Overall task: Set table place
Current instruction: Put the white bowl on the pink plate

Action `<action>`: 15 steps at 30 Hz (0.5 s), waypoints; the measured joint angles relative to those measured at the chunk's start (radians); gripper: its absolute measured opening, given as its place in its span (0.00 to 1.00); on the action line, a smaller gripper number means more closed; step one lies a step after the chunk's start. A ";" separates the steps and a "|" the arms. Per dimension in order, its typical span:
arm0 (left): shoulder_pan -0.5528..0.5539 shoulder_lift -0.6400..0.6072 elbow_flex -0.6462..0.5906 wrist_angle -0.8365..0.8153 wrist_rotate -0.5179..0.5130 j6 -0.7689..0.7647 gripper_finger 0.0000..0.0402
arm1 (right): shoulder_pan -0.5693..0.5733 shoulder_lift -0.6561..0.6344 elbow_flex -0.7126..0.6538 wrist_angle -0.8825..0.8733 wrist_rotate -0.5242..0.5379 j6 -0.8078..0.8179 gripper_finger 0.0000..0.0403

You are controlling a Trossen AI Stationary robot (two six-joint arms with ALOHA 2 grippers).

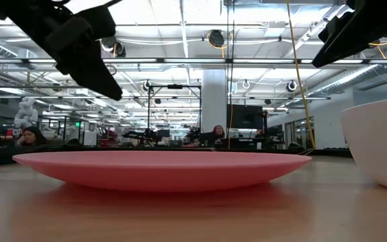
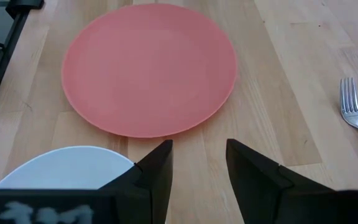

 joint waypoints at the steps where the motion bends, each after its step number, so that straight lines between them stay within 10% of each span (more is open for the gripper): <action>1: 0.005 -0.021 0.000 -0.028 -0.026 -0.010 0.63 | 0.000 0.000 0.000 0.000 0.000 0.000 0.35; 12: 0.029 -0.267 -0.039 -0.123 -0.196 0.028 0.06 | 0.000 0.000 0.000 0.000 -0.002 0.058 0.35; 15: 0.015 -0.367 -0.092 -0.103 -0.241 0.050 0.03 | 0.000 0.000 0.000 0.002 -0.002 0.062 0.35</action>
